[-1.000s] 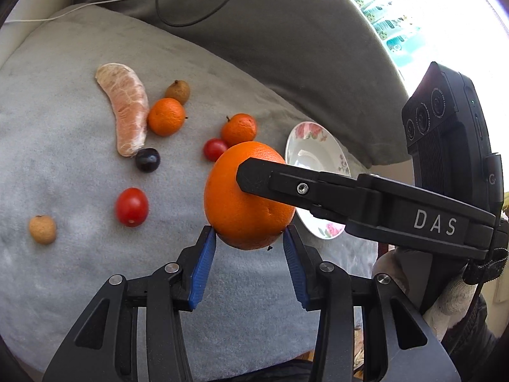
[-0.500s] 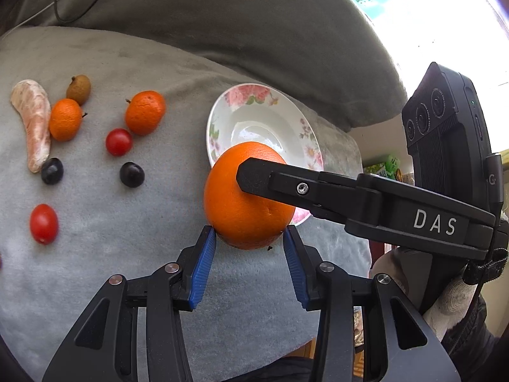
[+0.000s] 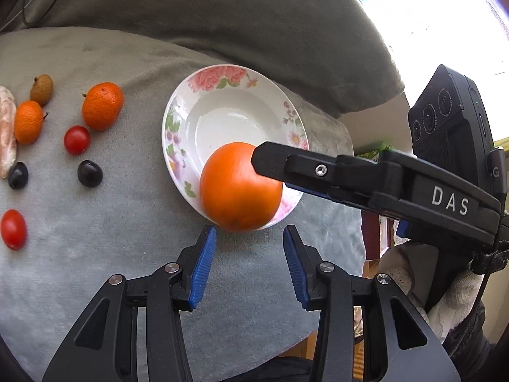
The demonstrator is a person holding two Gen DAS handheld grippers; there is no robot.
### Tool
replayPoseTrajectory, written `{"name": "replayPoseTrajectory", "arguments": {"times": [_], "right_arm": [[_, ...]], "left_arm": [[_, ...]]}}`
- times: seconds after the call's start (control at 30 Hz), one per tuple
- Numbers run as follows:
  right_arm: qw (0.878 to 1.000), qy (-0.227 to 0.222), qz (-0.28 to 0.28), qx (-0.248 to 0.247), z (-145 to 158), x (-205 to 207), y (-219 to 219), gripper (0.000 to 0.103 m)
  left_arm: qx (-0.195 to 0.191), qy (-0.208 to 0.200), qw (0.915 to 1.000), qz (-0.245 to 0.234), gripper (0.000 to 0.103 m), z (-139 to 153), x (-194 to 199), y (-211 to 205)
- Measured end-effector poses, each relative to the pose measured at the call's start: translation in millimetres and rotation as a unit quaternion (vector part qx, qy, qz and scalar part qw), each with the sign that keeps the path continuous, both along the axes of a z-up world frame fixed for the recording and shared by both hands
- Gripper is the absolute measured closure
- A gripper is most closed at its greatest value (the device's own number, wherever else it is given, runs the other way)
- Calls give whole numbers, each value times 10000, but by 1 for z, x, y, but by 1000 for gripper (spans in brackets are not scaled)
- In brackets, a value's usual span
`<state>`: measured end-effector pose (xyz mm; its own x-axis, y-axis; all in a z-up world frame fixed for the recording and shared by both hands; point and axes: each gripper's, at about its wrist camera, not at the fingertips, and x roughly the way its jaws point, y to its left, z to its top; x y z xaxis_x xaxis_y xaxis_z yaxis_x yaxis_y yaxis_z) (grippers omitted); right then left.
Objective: Organize fruits
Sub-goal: 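Carry the large orange onto the white floral plate and open the right gripper, then withdraw the right gripper from the plate while the left gripper approaches the brown round fruit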
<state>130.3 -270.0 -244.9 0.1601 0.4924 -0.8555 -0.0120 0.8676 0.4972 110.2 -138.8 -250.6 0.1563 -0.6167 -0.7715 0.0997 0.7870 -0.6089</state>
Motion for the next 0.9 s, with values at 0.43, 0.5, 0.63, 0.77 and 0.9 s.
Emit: {"name": "replayPoseTrajectory", "arguments": {"times": [0.43, 0.5, 0.63, 0.77, 0.9], "right_arm": [[9981, -450, -62, -406, 20, -5, -3, 39], [9977, -505, -35, -452, 21, -8, -2, 38], [9957, -711, -25, -587, 30, -12, -2, 29], [9932, -892, 40, -748, 37, -13, 1, 28], [9899, -1101, 129, -882, 44, -16, 7, 28]], "left_arm": [[59, -134, 9998, 159, 62, 15, -17, 25], [78, -168, 9997, 186, 62, 18, -18, 30], [150, -288, 9991, 291, 60, 25, -22, 41], [283, -402, 9978, 441, 58, 31, -27, 56], [421, -505, 9958, 633, 54, 36, -33, 76]]}}
